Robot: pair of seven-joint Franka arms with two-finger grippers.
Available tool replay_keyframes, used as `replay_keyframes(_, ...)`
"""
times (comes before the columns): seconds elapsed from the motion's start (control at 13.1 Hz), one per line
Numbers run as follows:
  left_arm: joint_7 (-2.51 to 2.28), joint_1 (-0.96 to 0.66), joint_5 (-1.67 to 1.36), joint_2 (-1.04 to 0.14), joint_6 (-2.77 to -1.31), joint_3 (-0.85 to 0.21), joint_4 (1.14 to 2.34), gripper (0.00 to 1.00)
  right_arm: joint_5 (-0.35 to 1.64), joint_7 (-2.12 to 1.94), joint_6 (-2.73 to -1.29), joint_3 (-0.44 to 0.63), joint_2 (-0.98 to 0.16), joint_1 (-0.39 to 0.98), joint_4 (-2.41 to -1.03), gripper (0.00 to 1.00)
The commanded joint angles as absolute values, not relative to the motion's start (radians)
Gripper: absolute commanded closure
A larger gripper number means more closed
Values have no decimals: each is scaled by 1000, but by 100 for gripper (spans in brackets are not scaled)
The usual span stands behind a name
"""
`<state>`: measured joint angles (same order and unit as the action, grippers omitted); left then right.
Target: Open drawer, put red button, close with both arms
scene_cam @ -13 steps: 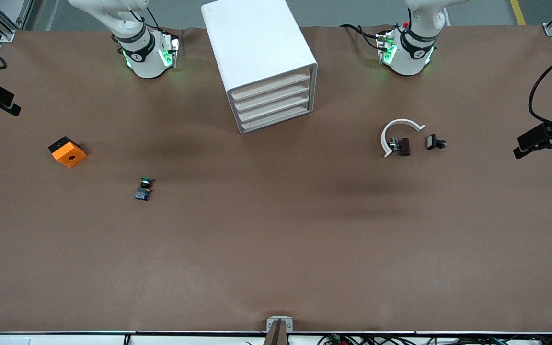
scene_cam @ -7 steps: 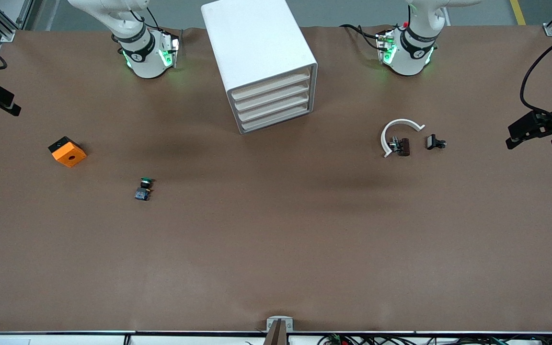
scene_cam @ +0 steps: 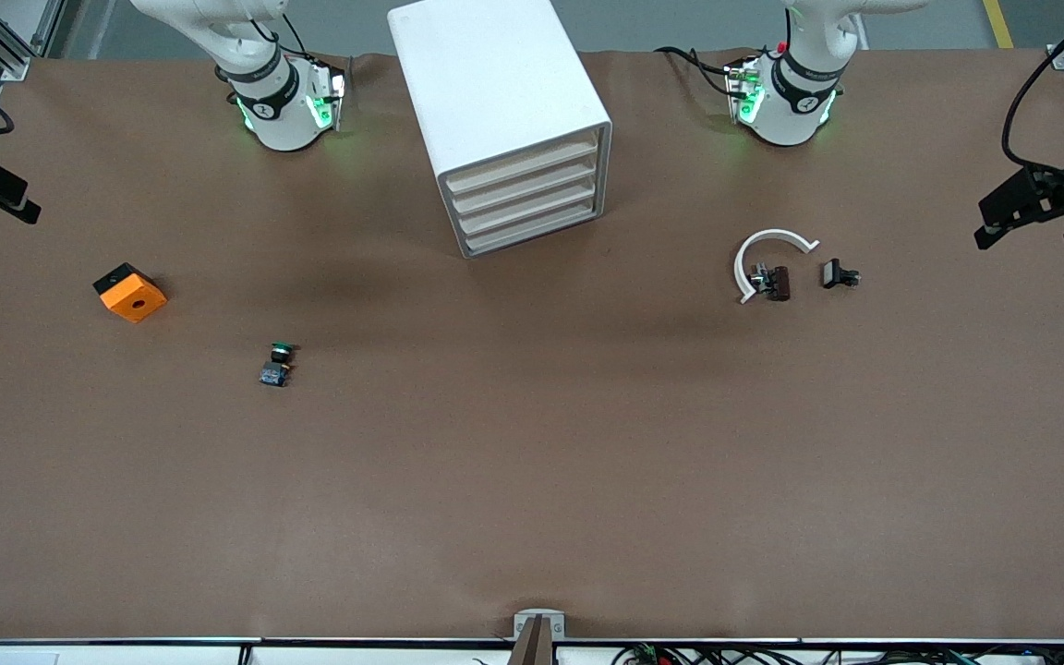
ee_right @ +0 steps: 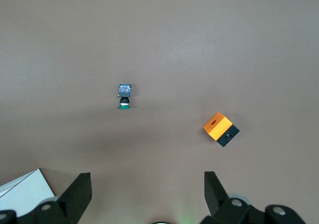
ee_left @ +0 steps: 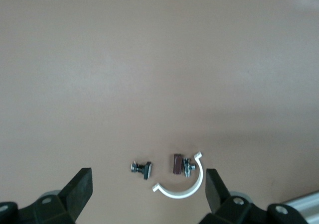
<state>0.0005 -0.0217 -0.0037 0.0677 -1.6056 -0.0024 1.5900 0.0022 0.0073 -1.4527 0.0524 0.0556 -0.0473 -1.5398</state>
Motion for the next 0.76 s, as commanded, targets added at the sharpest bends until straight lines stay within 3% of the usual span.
replay_keyframes(0.0,-2,-35,-2,92,-1576,3,1611,0,18,3,-1460,40,77,-67,-1560,0)
replay_keyframes(0.69,3,-28,-6,83,-1551,-9,1589,0,18,3,-1459,40,78,-67,-1560,0)
